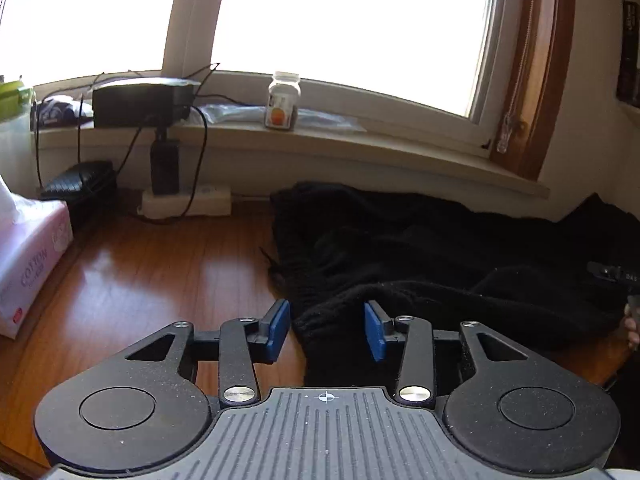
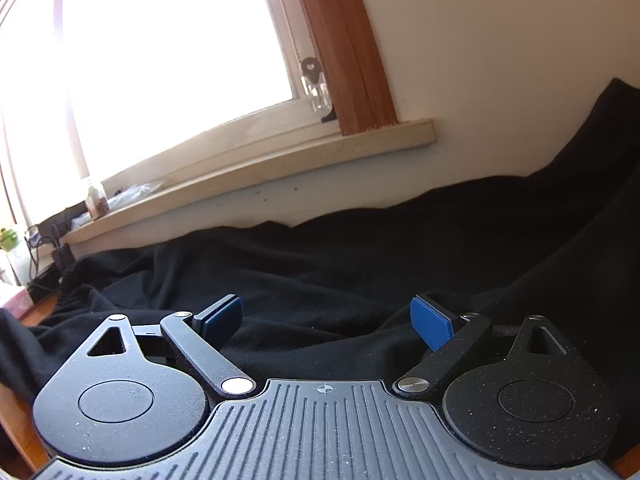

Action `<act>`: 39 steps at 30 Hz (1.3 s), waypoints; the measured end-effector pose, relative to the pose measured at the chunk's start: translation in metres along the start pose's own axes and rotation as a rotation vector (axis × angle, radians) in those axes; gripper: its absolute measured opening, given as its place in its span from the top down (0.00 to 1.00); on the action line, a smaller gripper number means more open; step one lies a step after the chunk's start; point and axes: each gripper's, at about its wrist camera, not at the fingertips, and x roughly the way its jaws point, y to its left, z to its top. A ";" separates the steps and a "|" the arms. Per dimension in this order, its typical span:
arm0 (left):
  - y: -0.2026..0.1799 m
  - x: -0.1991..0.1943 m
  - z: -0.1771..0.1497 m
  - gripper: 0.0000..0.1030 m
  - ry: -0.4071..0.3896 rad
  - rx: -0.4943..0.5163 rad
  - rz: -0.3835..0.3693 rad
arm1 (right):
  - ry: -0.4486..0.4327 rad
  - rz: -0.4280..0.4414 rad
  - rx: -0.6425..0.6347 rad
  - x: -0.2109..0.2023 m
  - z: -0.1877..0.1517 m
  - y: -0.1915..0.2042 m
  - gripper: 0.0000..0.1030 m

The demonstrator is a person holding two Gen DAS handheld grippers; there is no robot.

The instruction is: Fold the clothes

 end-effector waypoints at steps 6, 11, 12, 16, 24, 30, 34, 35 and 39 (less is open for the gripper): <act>0.015 0.001 -0.012 0.48 0.017 -0.071 -0.039 | 0.031 0.031 -0.091 -0.003 0.001 0.035 0.12; 0.011 0.003 -0.019 0.48 0.047 -0.073 -0.088 | 0.076 0.147 -0.190 0.002 0.004 0.090 0.13; 0.010 0.005 -0.021 0.48 0.052 -0.074 -0.099 | 0.089 0.174 -0.206 0.004 0.004 0.102 0.18; 0.001 0.007 -0.029 0.66 0.076 -0.036 -0.124 | 0.156 0.286 -0.279 0.018 0.003 0.148 0.46; -0.003 -0.021 -0.037 0.74 0.093 0.051 -0.187 | 0.296 0.493 -0.434 0.032 -0.017 0.223 0.63; 0.027 -0.044 -0.027 0.55 0.018 -0.030 -0.173 | 0.320 0.510 -0.501 0.019 -0.019 0.242 0.61; 0.035 -0.045 -0.019 0.54 -0.012 -0.051 -0.144 | 0.311 0.522 -0.515 0.017 -0.015 0.249 0.59; 0.036 -0.043 -0.017 0.54 -0.015 -0.055 -0.148 | 0.314 0.531 -0.528 0.017 -0.015 0.251 0.55; 0.044 -0.034 -0.003 0.50 -0.041 -0.082 -0.140 | 0.359 0.569 -0.592 0.024 -0.024 0.264 0.67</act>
